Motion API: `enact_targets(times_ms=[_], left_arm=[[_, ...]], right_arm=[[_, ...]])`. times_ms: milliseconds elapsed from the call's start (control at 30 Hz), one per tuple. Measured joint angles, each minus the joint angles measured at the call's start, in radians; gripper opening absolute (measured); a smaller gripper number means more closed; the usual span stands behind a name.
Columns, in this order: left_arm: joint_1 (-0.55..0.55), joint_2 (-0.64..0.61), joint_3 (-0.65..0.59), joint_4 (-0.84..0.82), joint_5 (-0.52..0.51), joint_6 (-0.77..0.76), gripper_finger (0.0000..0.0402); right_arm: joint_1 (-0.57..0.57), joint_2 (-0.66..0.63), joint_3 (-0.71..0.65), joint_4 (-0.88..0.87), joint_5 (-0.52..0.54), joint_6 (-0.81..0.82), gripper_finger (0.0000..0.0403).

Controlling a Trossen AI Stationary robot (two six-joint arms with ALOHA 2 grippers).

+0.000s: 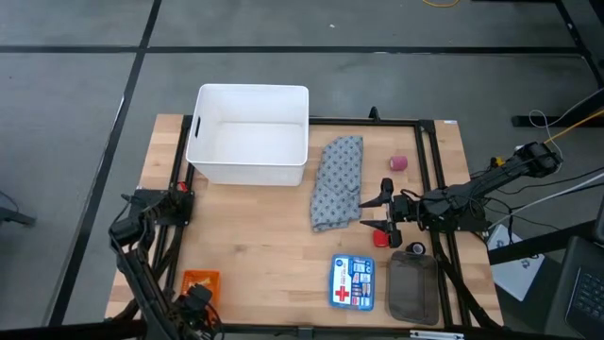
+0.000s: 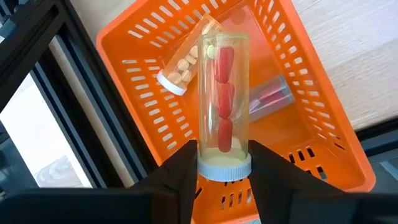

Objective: Pick & place medical supplies in basket/bin
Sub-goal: Put the yellow pill bottle into the orange bin, then put the pink bandage into the black bin

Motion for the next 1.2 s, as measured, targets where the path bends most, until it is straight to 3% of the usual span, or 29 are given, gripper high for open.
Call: enact_targets(times_ms=[367, 633, 767, 867, 1033, 1200], left_arm=[[0.001, 0.0, 0.0, -0.017, 0.005, -0.019, 0.0214], [0.011, 0.0, 0.01, -0.106, -0.022, -0.006, 0.0223], [0.019, -0.015, 0.016, -0.105, -0.164, 0.004, 0.0216], [0.034, -0.033, 0.016, -0.099, -0.347, 0.036, 0.0209], [0.096, -0.049, 0.017, -0.011, -0.634, 0.228, 0.02], [0.211, -0.05, 0.017, 0.158, -0.69, 0.553, 0.0195]], right_arm=[[0.0, 0.0, 0.0, 0.0, 0.0, -0.001, 0.0212], [0.0, 0.0, 0.0, 0.054, 0.0, -0.074, 0.0212], [0.0, 0.0, 0.0, 0.12, 0.0, -0.142, 0.0212], [0.0, 0.0, 0.0, 0.156, 0.002, -0.161, 0.0212], [0.0, 0.0, 0.0, 0.168, 0.027, -0.116, 0.0212], [0.0, 0.0, 0.0, 0.168, 0.098, -0.018, 0.0212]])
